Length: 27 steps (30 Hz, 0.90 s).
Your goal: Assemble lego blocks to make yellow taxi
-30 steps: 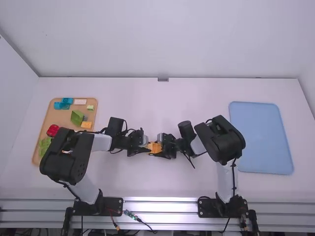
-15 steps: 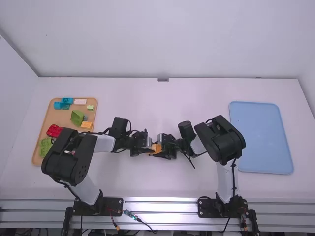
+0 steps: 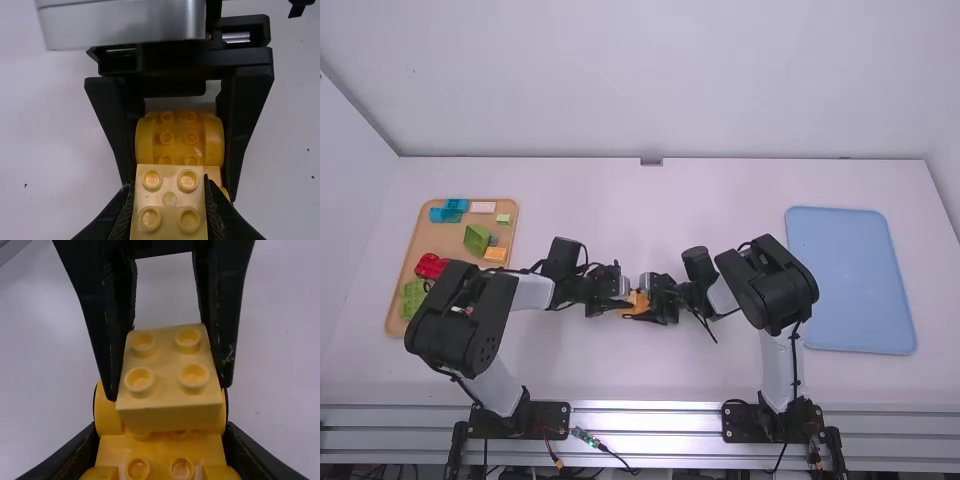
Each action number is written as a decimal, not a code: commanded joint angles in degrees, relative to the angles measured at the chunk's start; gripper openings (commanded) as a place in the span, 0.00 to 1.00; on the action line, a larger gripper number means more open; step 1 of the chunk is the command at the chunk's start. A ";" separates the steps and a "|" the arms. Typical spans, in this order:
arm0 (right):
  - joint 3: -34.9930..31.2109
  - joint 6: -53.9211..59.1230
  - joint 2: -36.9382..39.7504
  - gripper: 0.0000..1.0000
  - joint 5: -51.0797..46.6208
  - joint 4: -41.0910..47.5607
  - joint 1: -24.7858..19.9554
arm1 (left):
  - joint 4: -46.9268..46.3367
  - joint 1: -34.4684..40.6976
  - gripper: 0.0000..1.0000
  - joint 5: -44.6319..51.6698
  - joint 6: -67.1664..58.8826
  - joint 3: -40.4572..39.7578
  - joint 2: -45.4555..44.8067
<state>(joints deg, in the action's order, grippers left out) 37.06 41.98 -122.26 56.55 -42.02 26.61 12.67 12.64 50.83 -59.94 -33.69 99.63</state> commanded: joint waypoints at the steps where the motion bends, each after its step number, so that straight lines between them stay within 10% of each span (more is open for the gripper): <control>1: 0.52 0.00 -1.29 0.48 0.87 0.24 -0.04 | -0.04 0.22 0.02 0.72 0.15 0.76 0.02; 23: 0.55 0.02 -1.29 0.49 0.87 0.22 0.02 | 3.28 0.00 0.02 1.18 0.61 3.23 0.02; 27: 0.52 0.02 -1.29 0.49 0.87 0.22 0.02 | 3.28 0.33 0.22 1.20 0.59 3.21 0.02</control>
<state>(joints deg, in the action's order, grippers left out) 37.06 42.35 -122.37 56.66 -42.00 26.61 16.05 12.64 51.16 -59.53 -31.31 99.63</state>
